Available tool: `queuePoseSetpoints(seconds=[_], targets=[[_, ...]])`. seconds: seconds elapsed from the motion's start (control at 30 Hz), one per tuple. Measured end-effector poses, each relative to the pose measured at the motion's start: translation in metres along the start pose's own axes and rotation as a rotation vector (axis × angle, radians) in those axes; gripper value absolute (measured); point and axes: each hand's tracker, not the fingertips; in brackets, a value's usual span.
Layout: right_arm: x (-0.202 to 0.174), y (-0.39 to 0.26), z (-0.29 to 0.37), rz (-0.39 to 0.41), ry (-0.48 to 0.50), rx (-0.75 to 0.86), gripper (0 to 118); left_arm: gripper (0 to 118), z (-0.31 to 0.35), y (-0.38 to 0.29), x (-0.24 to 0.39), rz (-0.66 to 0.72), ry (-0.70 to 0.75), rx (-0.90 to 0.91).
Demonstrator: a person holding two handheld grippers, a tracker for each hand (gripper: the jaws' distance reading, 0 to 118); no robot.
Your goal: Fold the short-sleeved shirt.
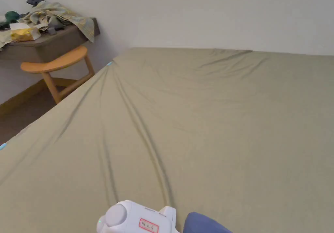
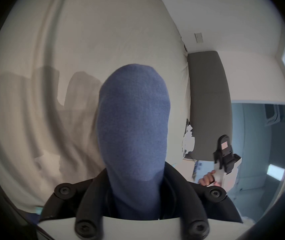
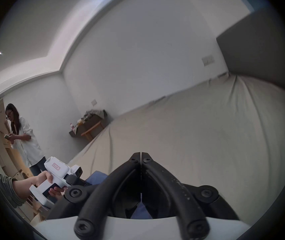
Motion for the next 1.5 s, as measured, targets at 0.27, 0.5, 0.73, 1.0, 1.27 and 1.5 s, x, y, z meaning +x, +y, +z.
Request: queuePoseSetpoints(seconds=[0.27, 0.5, 0.73, 1.0, 1.27, 1.5], targets=[[-0.03, 0.022, -0.024, 0.011, -0.014, 0.039, 1, 19, 0.161, 0.064, -0.06, -0.024, 0.214, 0.17], [-0.058, 0.02, -0.067, 0.026, 0.003, -0.019, 1, 19, 0.278, 0.083, -0.192, 0.177, 0.359, 0.295], [-0.078, 0.018, -0.095, 0.079, 0.028, -0.075, 1, 21, 0.334, 0.063, -0.296, 0.426, 0.658, 0.404], [-0.086, 0.029, -0.088, 0.108, 0.05, -0.073, 1, 110, 0.316, 0.033, -0.252, 0.204, 0.862, 0.665], [-0.076, 0.047, -0.023, 0.108, 0.066, 0.04, 1, 20, 0.226, -0.043, -0.081, -0.249, 0.783, 0.933], [-0.051, 0.051, 0.071, 0.198, -0.066, 0.174, 1, 0, 0.109, -0.119, 0.043, -0.484, 0.622, 1.129]])
